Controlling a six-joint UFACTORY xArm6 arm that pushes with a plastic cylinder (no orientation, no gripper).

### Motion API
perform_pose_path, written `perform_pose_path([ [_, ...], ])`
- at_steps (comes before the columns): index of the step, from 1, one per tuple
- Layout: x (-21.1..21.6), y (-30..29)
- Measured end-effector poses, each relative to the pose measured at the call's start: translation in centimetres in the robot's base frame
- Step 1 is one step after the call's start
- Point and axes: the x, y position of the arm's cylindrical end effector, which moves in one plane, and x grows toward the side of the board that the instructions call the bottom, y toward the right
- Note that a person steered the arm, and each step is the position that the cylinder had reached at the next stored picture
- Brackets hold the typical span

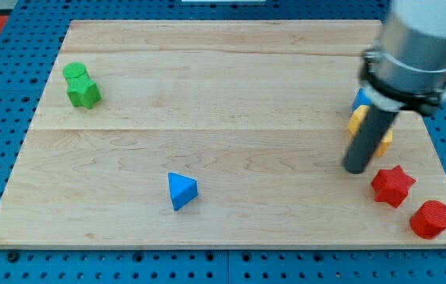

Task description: Separate yellow blocks

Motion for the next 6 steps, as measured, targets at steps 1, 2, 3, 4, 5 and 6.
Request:
perform_pose_path([
  [1, -2.7, -1.2],
  [2, -5.1, 0.6],
  [3, -5.2, 0.7],
  [4, -5.9, 1.9],
  [5, -6.7, 4.7],
  [6, -6.9, 5.1],
])
